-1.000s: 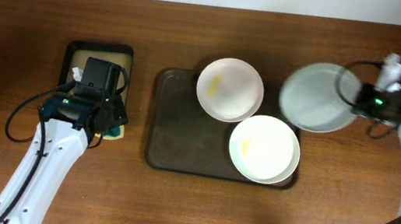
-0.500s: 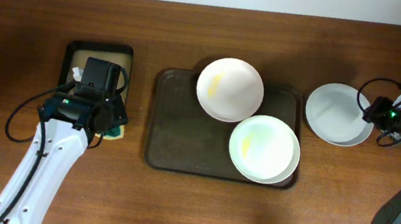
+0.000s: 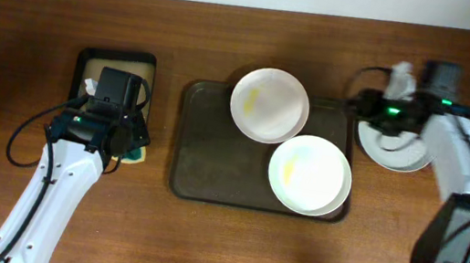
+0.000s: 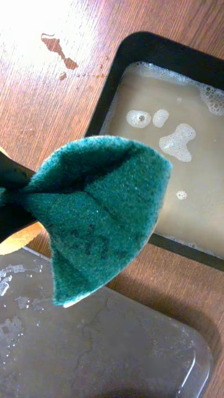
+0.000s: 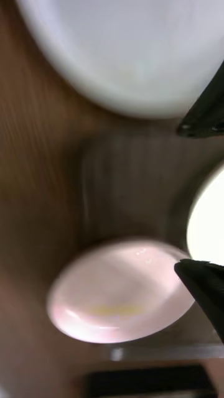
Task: Clean dirty plates on tray and stack at the side
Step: 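Release the plate and move the right gripper to the pink plate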
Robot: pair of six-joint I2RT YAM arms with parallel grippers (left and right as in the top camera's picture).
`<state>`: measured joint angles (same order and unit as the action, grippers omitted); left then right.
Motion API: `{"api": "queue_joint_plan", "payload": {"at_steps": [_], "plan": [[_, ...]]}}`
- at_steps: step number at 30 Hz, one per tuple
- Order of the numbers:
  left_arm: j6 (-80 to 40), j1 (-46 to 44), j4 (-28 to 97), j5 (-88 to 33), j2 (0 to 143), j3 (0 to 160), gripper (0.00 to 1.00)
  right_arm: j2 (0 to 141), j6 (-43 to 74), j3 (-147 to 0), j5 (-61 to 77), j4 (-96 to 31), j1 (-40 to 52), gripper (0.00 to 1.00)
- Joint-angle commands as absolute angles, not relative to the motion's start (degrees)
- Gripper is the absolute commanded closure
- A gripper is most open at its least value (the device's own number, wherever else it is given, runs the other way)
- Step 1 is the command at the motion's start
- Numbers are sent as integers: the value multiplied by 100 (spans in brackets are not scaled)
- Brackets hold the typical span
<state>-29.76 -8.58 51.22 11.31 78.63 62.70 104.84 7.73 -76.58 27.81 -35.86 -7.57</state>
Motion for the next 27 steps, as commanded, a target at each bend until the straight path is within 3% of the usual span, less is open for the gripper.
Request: {"api": "queue_joint_plan", "payload": {"at_steps": [1, 6, 13, 16, 21, 27], "plan": [[-2899, -829, 5107, 1160, 7793, 6265, 100, 10530, 825, -7769, 908, -3454, 370, 35], [-2897, -829, 5111, 1157, 7793, 6261, 100, 11157, 878, -7769, -366, -3011, 1369, 30], [-2858, -832, 5111, 1155, 7793, 6261, 100, 11633, 1424, -7769, -421, -2746, 1387, 32], [-2858, -832, 5109, 1155, 7793, 6261, 100, 11740, 1424, -7769, 191, -2639, 1391, 44], [-2858, -832, 5109, 1155, 7793, 6261, 100, 11804, 1424, -7769, 888, -2602, 1505, 86], [-2858, -832, 5107, 1155, 7793, 6261, 100, 11804, 1380, -7769, 1533, -2606, 1815, 93]]}}
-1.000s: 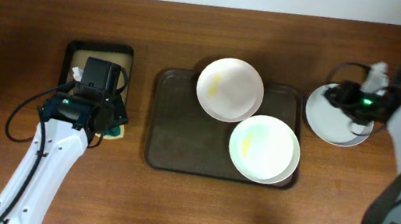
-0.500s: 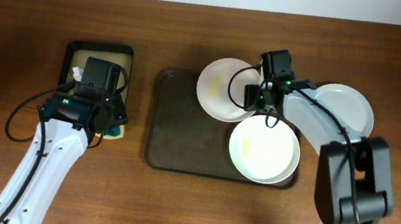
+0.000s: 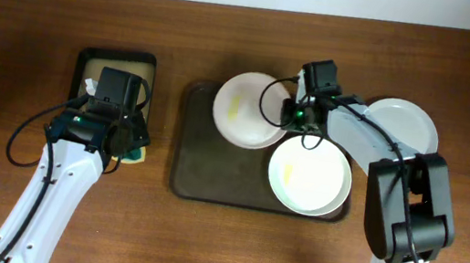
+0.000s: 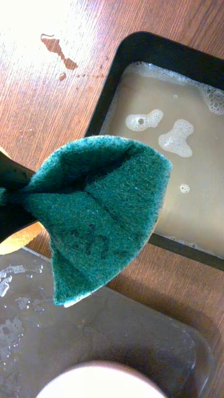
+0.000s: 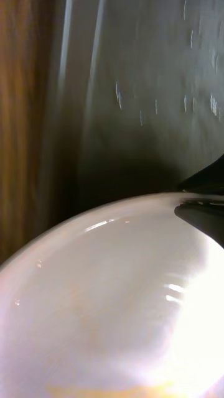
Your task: Clean dirty plates on tray and stack at the side
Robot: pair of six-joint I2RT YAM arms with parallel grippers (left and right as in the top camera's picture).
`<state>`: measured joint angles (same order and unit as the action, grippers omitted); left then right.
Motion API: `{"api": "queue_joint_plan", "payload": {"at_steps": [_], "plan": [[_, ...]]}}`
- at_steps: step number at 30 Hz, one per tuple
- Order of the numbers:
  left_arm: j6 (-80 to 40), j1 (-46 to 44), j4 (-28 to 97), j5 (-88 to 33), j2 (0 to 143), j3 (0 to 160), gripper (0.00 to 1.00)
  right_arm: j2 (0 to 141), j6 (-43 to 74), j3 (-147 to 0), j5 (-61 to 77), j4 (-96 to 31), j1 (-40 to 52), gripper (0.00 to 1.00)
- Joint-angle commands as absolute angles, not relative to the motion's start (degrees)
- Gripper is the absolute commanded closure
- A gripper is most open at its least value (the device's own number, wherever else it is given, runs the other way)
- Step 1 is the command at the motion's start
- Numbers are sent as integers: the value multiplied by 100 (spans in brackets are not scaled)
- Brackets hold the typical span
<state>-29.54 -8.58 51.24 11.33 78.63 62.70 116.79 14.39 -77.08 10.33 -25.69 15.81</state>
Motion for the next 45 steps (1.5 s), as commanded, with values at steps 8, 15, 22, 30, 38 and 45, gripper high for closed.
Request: {"api": "queue_joint_plan", "payload": {"at_steps": [8, 15, 22, 30, 38, 45], "plan": [[-2858, -836, 5107, 1151, 7817, 6261, 100, 11804, 1380, -7769, 1579, -3597, 2416, 79], [-2858, -836, 5041, 1004, 8005, 6261, 100, 11813, 1437, -7769, 1031, -3297, 2438, 53], [-2427, -836, 4674, 381, 8014, 6261, 100, 11952, 1555, -7660, 1070, -3190, 2689, 53], [-2427, -840, 4729, 377, 8025, 6261, 100, 11959, 2062, -7638, 829, -3288, 2923, 82], [-2215, -982, 4648, -75, 8182, 6261, 100, 11959, 2150, -7640, 1087, -3586, 2923, 80], [-2224, -1531, 4226, -563, 8774, 6261, 100, 11959, 2154, -7640, 982, -3861, 2910, 96]]}}
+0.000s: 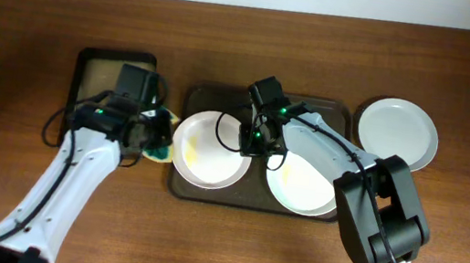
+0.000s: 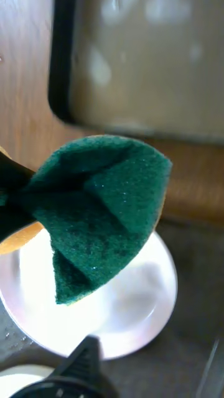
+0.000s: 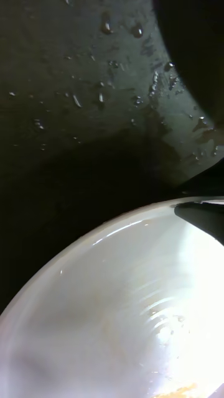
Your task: Clean dirty plates on tray and stack at the side
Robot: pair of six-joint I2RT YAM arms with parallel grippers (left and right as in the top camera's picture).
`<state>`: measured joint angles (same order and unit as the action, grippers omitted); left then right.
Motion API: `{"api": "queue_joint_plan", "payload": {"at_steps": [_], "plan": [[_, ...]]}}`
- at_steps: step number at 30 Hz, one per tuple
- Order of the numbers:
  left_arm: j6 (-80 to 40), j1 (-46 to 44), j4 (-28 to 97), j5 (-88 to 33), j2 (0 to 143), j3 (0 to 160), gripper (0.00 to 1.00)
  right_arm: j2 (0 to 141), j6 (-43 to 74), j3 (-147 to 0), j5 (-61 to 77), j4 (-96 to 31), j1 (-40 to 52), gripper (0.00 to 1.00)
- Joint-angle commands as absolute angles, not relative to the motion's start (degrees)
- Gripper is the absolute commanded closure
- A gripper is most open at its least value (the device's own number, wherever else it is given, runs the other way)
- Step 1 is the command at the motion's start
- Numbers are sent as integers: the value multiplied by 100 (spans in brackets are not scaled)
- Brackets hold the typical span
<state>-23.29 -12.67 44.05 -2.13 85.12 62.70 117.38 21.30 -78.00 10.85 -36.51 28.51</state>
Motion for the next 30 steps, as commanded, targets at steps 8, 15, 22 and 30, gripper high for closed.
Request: {"api": "queue_joint_plan", "payload": {"at_steps": [8, 15, 22, 30], "plan": [[-2630, -2060, 3599, -637, 9369, 6261, 100, 11957, 2152, -7793, 985, -4335, 2589, 90], [-3310, -2263, 3225, -792, 9815, 6261, 100, 11957, 2158, -7795, 989, -4414, 2486, 96], [-4226, -2274, 3022, -816, 10077, 6261, 100, 11957, 2198, -7795, 989, -4372, 2486, 96], [-5179, -2506, 2751, -819, 10471, 6261, 100, 11957, 2307, -7793, 987, -4305, 2486, 96]]}}
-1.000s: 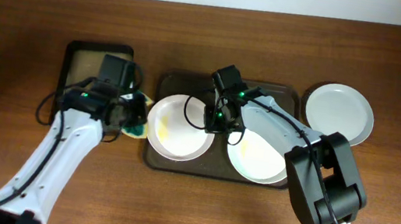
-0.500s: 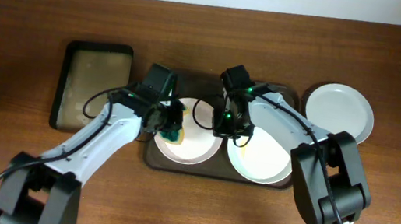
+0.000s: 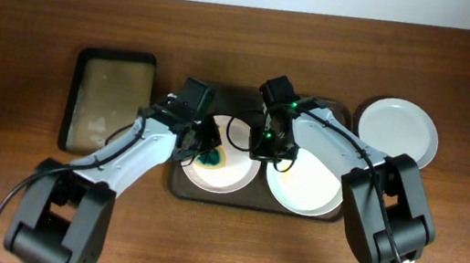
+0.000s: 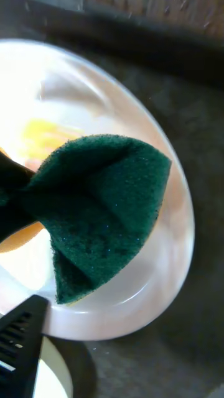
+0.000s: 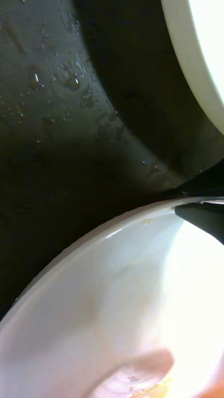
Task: Clean dirty plates on tray and stack at the side
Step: 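Scrub the pink plate with the left gripper's sponge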
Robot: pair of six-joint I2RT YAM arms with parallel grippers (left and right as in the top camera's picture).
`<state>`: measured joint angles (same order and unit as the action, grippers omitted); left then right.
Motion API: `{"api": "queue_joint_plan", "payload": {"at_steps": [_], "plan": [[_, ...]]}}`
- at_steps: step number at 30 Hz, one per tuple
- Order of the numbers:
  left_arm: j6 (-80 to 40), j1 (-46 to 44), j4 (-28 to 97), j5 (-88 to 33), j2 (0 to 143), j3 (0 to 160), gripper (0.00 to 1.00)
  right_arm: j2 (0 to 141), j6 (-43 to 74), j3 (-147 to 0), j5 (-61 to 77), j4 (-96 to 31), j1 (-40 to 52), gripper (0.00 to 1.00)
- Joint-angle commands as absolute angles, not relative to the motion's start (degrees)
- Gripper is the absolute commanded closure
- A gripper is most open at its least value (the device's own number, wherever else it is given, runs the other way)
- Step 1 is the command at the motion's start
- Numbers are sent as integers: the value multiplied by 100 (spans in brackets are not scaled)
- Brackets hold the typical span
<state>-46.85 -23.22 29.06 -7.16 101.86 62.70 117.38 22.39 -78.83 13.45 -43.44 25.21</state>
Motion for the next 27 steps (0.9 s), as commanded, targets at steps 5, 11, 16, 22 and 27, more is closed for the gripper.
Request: {"api": "queue_joint_plan", "payload": {"at_steps": [5, 11, 16, 22, 27], "plan": [[-4980, -2733, 2611, -593, 10831, 6261, 100, 11957, 2305, -7793, 987, -4309, 2488, 96], [-3826, -2731, 2899, 679, 10960, 6263, 97, 11957, 2303, -7791, 985, -4311, 2488, 96], [-3374, -2556, 3439, 2049, 10949, 6274, 100, 11957, 2303, -7791, 985, -4311, 2488, 96], [-3374, -2294, 3695, 2488, 10748, 6405, 100, 11957, 2303, -7791, 982, -4309, 2486, 96], [-3376, -2244, 3688, 2307, 10208, 6624, 100, 11957, 2303, -7791, 985, -4309, 2488, 96]]}}
